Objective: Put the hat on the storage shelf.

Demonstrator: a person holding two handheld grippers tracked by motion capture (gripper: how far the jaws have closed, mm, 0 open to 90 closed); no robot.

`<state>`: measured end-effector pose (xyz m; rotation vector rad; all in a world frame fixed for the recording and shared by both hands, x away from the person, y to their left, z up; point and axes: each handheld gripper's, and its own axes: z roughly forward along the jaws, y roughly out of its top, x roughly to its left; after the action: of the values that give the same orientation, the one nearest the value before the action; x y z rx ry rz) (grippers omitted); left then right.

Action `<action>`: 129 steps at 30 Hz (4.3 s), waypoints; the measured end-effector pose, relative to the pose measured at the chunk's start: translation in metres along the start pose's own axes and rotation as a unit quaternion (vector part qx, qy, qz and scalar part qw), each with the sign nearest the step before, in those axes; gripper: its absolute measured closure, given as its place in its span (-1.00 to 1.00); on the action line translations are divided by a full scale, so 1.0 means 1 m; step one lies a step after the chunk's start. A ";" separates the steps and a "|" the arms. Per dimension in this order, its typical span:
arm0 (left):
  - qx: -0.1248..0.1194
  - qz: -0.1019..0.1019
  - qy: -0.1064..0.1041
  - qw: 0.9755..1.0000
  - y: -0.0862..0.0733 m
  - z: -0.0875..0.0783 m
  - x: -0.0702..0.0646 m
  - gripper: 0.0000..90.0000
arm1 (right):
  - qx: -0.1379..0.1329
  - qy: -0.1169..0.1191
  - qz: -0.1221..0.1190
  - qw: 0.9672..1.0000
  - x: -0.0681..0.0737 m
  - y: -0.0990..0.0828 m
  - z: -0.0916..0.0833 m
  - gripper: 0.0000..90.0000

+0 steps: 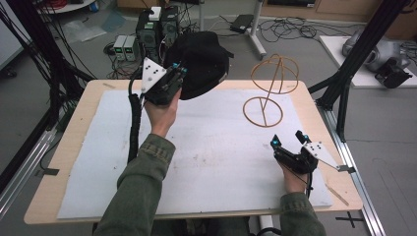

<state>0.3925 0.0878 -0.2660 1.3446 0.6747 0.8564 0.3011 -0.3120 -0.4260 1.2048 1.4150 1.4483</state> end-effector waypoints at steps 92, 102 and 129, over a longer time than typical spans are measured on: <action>0.153 0.008 -0.188 0.970 -0.004 0.214 -0.115 0.93 | 0.008 0.062 -0.030 0.998 0.018 -0.002 0.003 -0.76; 0.154 0.010 -0.186 0.970 -0.004 0.214 -0.117 0.81 | 0.008 0.062 -0.029 0.998 0.018 -0.002 0.002 -0.76; 0.158 0.002 -0.163 0.974 -0.006 0.209 -0.110 -0.36 | 0.009 0.063 -0.033 0.997 0.018 -0.002 0.002 -0.76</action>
<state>0.5080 -0.1182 -0.2527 1.7270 0.5644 0.5253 0.2983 -0.2937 -0.4258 1.0826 1.5414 1.4913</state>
